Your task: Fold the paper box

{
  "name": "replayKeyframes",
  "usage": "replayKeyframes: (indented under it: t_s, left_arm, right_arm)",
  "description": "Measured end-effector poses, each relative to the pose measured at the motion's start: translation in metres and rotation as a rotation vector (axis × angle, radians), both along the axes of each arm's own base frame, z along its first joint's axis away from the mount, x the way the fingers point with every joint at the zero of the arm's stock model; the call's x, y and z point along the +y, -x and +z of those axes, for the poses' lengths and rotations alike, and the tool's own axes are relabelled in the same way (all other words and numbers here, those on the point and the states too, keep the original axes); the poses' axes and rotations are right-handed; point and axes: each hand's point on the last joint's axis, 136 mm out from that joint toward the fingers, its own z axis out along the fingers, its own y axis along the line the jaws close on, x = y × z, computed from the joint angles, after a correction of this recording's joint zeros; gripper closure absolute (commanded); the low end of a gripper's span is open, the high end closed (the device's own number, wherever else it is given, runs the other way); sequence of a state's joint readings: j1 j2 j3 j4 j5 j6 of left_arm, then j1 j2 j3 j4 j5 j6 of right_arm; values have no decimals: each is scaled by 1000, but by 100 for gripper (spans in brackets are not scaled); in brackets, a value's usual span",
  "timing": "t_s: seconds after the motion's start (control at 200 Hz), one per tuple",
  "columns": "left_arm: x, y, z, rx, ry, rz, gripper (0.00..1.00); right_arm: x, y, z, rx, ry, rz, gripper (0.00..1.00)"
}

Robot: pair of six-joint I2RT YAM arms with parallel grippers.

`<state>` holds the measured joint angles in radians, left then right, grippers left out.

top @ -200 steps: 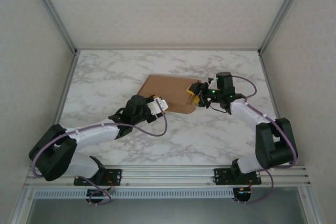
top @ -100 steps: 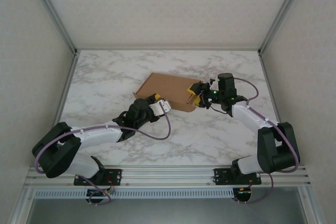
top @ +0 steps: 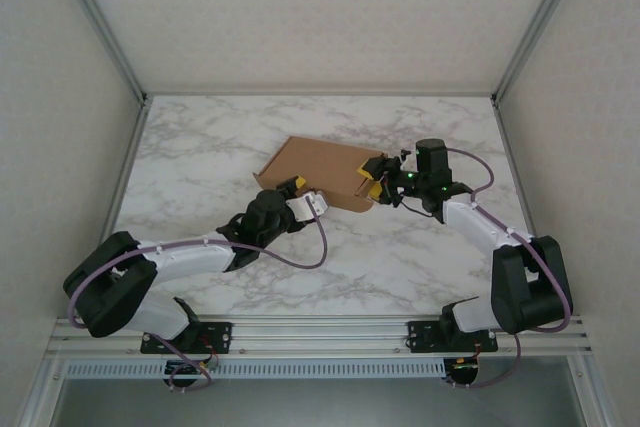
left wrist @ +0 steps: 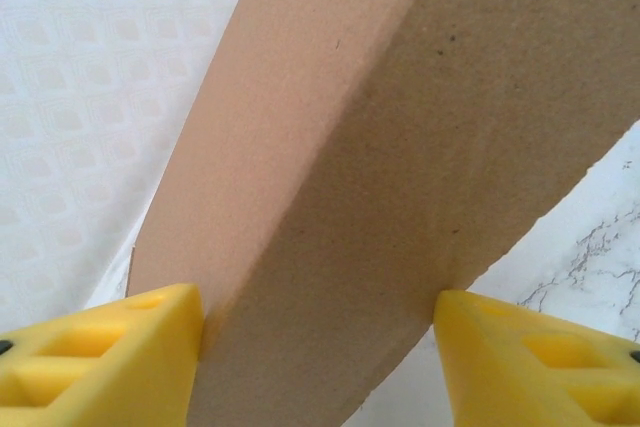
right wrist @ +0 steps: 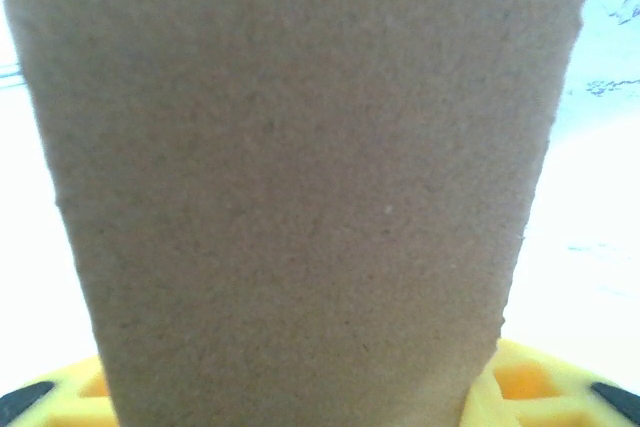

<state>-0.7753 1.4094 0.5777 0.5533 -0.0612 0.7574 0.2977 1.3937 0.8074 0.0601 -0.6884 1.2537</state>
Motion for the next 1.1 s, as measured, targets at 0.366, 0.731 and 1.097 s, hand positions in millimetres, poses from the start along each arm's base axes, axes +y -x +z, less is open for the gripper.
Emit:
replayKeyframes:
  t_s: [0.366, 0.731, 1.097]
  left_arm:
    - [1, -2, 5, -59, -45, 6, 26]
    - [5, -19, 16, -285, -131, 144, 32]
    - [8, -17, 25, -389, -204, 187, 51]
  right_arm:
    - [1, 2, 7, 7, -25, -2, 55]
    - [2, 4, 15, 5, -84, -23, 55]
    - [5, 8, 18, 3, -130, -10, 46]
